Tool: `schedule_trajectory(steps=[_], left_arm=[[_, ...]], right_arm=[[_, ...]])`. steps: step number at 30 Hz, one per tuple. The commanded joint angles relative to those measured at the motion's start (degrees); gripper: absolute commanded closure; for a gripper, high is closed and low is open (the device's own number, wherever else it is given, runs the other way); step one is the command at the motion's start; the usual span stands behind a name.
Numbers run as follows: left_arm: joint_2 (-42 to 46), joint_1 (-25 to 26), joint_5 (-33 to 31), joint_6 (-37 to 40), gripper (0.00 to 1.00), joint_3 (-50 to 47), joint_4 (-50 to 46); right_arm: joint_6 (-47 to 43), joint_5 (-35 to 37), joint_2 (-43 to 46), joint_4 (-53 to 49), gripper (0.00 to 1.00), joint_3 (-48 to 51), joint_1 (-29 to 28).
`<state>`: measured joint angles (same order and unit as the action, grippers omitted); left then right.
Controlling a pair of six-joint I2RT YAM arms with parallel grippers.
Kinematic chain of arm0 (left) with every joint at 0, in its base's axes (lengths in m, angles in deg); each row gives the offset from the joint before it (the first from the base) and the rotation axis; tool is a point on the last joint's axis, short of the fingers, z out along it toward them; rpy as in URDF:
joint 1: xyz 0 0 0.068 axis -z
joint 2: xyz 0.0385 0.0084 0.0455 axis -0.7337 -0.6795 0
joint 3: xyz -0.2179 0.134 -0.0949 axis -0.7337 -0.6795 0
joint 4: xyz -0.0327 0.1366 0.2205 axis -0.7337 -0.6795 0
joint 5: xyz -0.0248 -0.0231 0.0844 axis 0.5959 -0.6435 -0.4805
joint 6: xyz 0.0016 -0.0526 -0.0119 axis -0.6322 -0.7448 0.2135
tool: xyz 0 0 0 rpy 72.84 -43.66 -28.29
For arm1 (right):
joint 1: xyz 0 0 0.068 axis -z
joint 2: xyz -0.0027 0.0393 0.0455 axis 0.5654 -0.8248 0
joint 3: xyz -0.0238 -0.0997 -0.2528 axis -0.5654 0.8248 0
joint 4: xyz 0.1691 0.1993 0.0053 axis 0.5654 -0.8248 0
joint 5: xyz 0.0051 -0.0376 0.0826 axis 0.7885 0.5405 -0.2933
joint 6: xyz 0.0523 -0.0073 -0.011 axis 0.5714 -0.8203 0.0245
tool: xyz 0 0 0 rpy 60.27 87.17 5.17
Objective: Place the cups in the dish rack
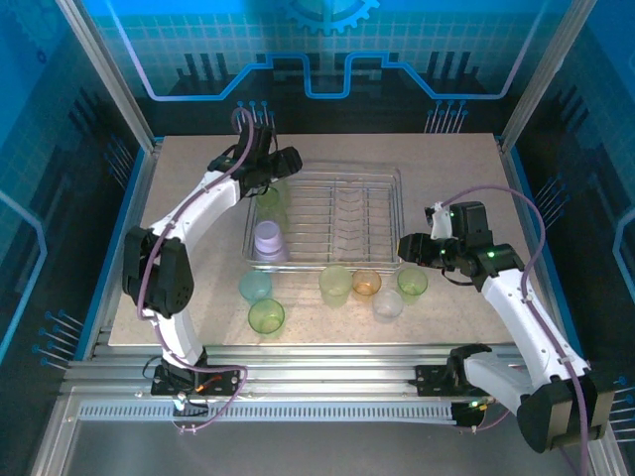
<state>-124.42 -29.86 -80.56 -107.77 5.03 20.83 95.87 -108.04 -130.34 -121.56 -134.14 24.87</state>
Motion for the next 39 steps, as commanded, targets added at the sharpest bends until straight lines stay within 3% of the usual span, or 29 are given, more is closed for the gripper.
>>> schedule_trajectory(steps=[1,16,22,30,39], left_arm=[[3.2,0.6,0.5,-1.1,0.21,-2.9,0.5],[15.6,1.9,3.8,5.7,0.19,-9.6,9.8],[28.6,2.1,2.0,8.4,0.14,-22.1,15.0],[44.0,1.9,-2.0,8.7,0.09,-38.1,11.1],[60.6,1.7,-3.1,6.4,0.03,-51.9,9.6]], right_arm=[[-0.2,0.0,1.5,-1.2,0.58,-0.3,0.8],[-0.4,-2.2,1.8,-5.5,0.58,-5.3,-1.4],[-1.8,-1.5,-0.3,-7.9,0.57,-9.4,-8.8],[-4.4,6.4,-9.6,-11.1,0.56,-17.9,-24.2],[-5.5,17.0,-19.7,-14.2,0.56,-22.7,-32.2]])
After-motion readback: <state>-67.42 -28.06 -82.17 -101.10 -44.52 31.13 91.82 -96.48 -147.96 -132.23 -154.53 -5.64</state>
